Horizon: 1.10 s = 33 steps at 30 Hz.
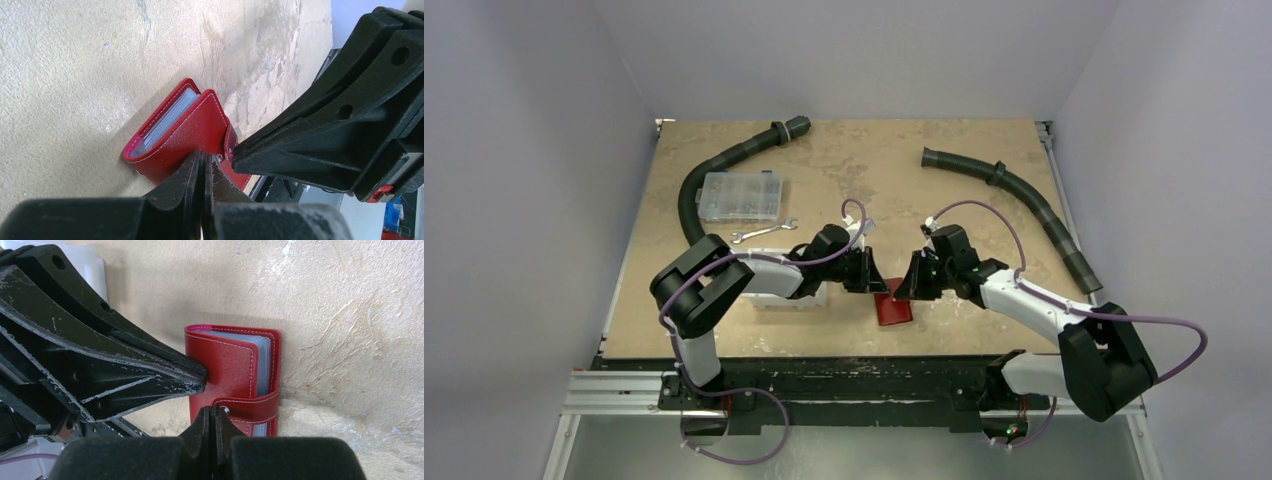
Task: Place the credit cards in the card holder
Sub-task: Close the card holder at the center of the board.
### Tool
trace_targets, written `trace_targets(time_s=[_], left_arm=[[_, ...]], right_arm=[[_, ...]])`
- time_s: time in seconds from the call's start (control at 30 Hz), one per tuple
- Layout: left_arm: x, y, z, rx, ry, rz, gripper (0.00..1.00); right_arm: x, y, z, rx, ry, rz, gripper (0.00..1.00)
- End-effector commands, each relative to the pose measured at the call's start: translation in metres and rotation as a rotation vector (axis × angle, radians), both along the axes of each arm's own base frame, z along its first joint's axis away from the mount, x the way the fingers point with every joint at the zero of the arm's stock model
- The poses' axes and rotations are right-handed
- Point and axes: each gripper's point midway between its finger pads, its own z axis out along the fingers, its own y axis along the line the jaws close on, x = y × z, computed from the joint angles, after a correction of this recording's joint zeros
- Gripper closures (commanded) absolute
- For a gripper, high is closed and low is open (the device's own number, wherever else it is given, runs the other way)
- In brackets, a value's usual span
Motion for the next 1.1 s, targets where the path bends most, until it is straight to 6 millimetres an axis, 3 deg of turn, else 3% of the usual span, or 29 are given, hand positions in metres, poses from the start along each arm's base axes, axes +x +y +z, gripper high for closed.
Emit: trace_targets(time_s=[0.0, 0.5, 0.87, 1.07], left_arm=[[-0.002, -0.001, -0.004, 0.001, -0.018, -0.015, 1.00], [-0.002, 0.000, -0.006, 0.005, -0.018, -0.009, 1.00], [-0.004, 0.003, -0.013, 0.018, -0.010, -0.008, 1.00], [-0.004, 0.003, -0.013, 0.016, -0.009, -0.009, 1.00]], right_arm=[[0.000, 0.010, 0.010, 0.051, -0.030, 0.060, 1.00], [0.001, 0.018, 0.005, 0.073, -0.015, 0.110, 1.00], [0.000, 0.024, 0.018, 0.108, -0.043, 0.164, 1.00], [-0.002, 0.026, 0.016, 0.114, -0.044, 0.187, 1.00]])
